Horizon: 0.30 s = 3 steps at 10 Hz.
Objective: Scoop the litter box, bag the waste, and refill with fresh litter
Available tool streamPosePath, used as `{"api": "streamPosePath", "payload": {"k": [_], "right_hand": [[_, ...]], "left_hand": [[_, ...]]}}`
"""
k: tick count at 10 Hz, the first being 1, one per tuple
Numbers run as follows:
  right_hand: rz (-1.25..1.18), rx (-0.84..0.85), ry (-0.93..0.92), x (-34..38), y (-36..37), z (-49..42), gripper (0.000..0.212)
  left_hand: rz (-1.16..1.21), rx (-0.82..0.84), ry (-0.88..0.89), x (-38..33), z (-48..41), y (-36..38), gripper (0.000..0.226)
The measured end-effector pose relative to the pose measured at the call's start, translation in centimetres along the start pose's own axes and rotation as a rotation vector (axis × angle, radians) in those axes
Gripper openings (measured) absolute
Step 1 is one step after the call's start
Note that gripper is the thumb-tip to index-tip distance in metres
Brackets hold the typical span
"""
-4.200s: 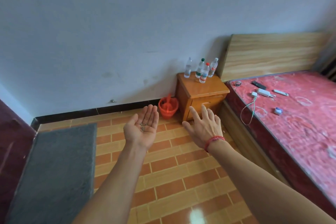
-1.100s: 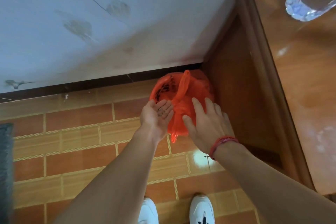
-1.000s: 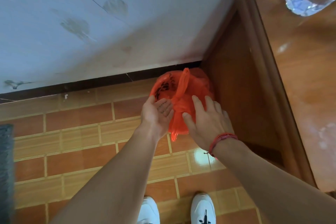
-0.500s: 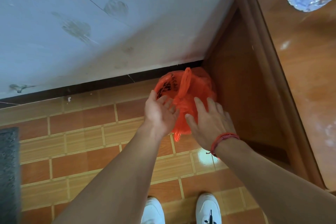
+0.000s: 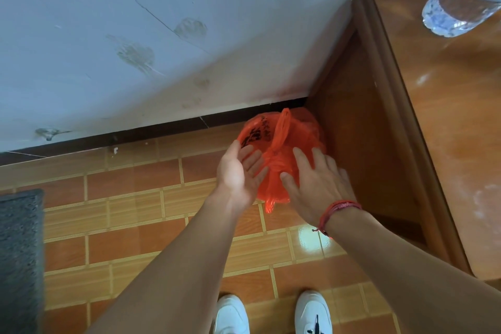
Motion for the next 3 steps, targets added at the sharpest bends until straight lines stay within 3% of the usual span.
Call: {"api": "streamPosePath", "payload": {"k": [3], "right_hand": [[-0.007,-0.024,-0.036,1.8,-4.6,3.6,0.059]], "left_hand": [[-0.413,-0.097,0.26,-3.2,6.6,0.7,0.03]]}}
Point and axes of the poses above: each hand's wrist, its own z-axis away from the middle knuckle, its own y-axis out of the palm, x = y × z, the point moved 4 cm from there along -z, towards the middle knuckle, and after that the axes turned 2 degrees about -z, right-handed, at the moved point
